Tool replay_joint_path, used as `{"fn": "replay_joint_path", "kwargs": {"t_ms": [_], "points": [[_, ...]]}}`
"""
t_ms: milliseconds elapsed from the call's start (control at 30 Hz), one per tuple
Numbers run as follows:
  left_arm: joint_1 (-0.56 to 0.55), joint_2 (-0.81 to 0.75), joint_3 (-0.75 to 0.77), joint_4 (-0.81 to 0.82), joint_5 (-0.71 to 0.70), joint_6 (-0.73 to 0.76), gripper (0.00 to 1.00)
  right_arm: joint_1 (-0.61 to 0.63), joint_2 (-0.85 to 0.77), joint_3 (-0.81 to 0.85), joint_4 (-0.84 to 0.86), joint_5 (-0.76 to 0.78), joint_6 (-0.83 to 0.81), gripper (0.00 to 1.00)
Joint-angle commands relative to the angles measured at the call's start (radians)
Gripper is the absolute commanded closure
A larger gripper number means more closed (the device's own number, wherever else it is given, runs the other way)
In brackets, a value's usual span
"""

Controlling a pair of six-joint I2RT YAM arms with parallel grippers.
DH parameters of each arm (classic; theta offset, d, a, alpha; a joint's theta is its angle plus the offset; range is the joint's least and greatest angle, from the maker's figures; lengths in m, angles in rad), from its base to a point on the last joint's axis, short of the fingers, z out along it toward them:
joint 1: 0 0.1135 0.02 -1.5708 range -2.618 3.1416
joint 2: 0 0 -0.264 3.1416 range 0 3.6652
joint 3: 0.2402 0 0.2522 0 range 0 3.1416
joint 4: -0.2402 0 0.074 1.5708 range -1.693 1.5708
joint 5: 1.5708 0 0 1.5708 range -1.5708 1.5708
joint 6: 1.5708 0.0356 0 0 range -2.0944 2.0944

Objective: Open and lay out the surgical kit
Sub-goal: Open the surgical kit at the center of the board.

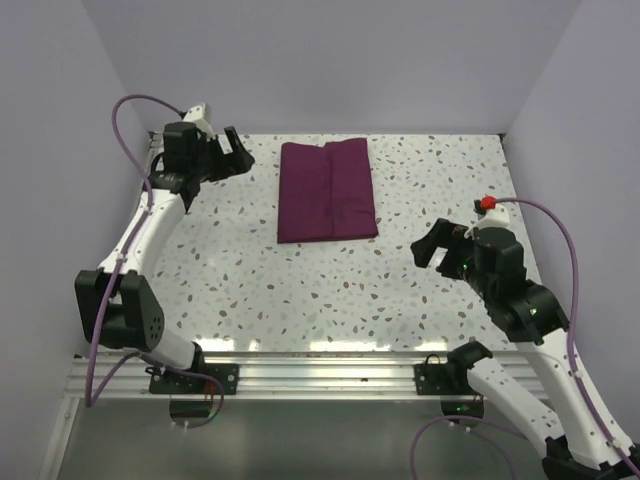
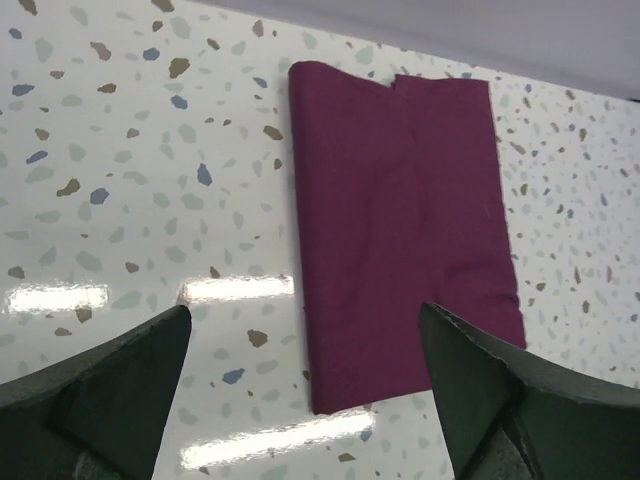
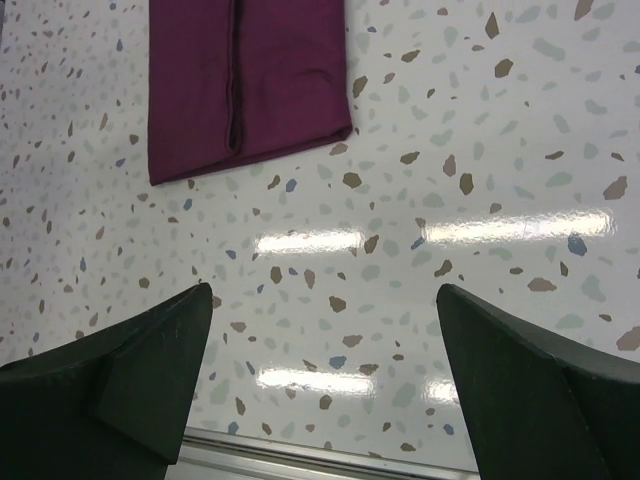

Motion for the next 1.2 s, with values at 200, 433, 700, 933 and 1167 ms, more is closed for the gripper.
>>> {"fn": "replay_joint_path", "kwargs": {"t_ms": [200,433,700,933,1167], "points": [[-0.185,0.01,-0.008,0.048,0.145,-0.093,0.0,0.004,-0.049,-0.011,-0.048,0.016,0.024,0.02],[-0.432,0.298,0.303,-0.229,-0.097,-0.07,0.41,0.004,-0.098,0.0,-0.12,0.067,0.049,0.02],[-0.579,0.514,0.532,-0.414,-0.399,-0.079,0.62,0.002,-0.151,0.016,-0.218,0.118,0.07,0.02],[-0.616,0.612,0.577,-0.481,-0.491,-0.099,0.6,0.004,-0.162,0.02,-0.245,0.13,0.098,0.02],[-0.621,0.665,0.549,-0.449,-0.451,-0.104,0.6,0.004,-0.159,0.009,-0.254,0.128,0.113,0.02]]}}
